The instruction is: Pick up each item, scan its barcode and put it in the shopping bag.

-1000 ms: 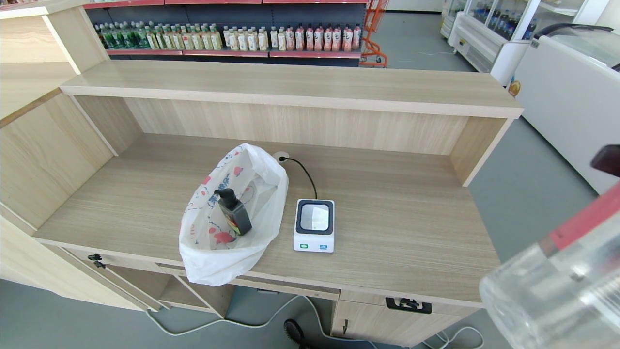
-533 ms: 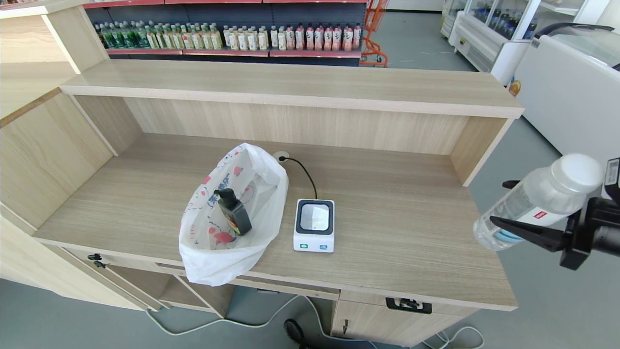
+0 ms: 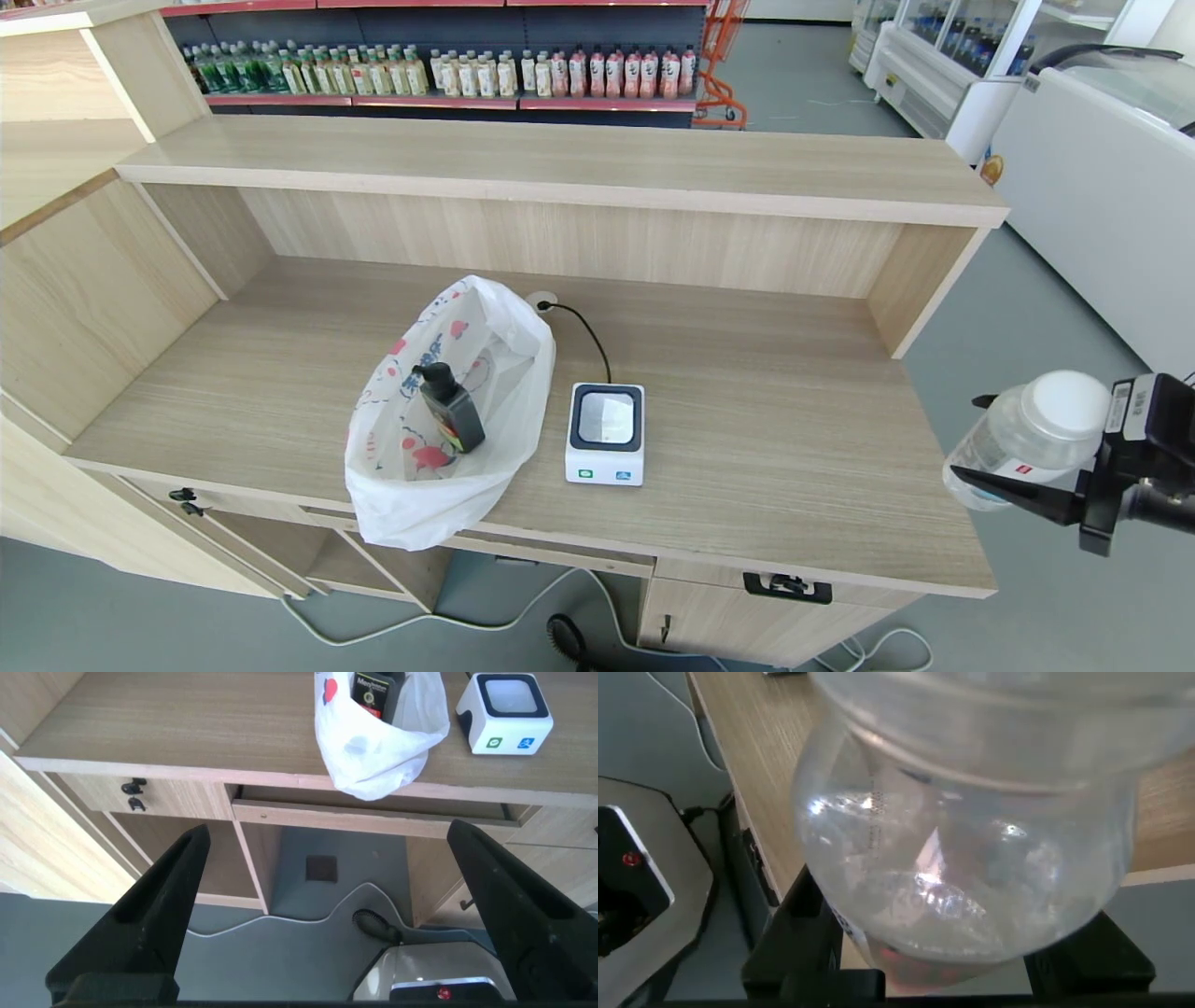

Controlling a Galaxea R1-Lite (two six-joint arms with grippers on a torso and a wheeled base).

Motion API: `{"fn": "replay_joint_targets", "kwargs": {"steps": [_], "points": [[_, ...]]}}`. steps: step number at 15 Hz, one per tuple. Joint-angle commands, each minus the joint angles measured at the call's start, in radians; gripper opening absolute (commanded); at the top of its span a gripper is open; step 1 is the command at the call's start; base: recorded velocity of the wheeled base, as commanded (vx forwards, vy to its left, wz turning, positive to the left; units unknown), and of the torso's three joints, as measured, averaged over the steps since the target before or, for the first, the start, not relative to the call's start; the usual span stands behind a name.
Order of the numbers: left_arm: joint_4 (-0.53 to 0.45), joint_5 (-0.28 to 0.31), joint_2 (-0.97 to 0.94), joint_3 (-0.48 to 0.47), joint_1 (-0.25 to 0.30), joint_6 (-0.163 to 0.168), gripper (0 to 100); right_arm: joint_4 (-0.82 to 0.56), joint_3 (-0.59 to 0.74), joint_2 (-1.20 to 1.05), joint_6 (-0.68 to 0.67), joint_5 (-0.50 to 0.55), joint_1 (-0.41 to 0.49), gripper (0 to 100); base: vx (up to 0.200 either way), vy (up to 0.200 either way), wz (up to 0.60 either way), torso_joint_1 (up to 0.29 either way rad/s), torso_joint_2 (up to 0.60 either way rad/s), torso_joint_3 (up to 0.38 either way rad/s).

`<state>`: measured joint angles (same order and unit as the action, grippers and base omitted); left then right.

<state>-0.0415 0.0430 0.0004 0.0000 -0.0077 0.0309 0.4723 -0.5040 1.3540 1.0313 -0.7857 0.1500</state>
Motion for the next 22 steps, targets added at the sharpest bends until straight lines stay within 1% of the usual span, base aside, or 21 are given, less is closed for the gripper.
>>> {"fn": "replay_joint_targets", "kwargs": {"steps": [1,3,5,8,14,15,17,21,22], "points": [[0.0,0.0,0.0,0.0,0.0,0.0,100,0.005,-0.019,0.004,0.009,-0.021,-0.013,0,0.0,0.0,0.0,0.0,0.0,0.0],[0.0,0.0,0.0,0.0,0.0,0.0,100,0.026,-0.045,0.016,0.01,-0.015,-0.066,0,0.0,0.0,0.0,0.0,0.0,0.0],[0.0,0.0,0.0,0.0,0.0,-0.002,100,0.031,-0.07,0.025,0.027,-0.013,-0.096,0,0.0,0.0,0.0,0.0,0.0,0.0],[0.0,0.0,0.0,0.0,0.0,0.0,100,0.028,-0.074,0.025,0.07,-0.003,-0.109,0,0.0,0.0,0.0,0.0,0.0,0.0],[0.0,0.0,0.0,0.0,0.0,0.0,100,0.025,-0.077,0.019,0.081,0.085,-0.109,0,0.0,0.0,0.0,0.0,0.0,0.0],[0.0,0.0,0.0,0.0,0.0,0.004,100,0.023,-0.077,0.017,0.093,0.097,-0.11,0,0.0,0.0,0.0,0.0,0.0,0.0],[0.0,0.0,0.0,0.0,0.0,0.004,100,0.022,-0.067,0.016,0.11,0.123,-0.129,0,0.0,0.0,0.0,0.0,0.0,0.0],[0.0,0.0,0.0,0.0,0.0,0.003,100,0.025,-0.051,0.014,0.11,0.204,-0.196,0,0.0,0.0,0.0,0.0,0.0,0.0],[0.0,0.0,0.0,0.0,0.0,0.003,100,0.026,-0.054,0.016,0.11,0.217,-0.208,0,0.0,0.2,0.0,0.002,0.0,0.002]]}}
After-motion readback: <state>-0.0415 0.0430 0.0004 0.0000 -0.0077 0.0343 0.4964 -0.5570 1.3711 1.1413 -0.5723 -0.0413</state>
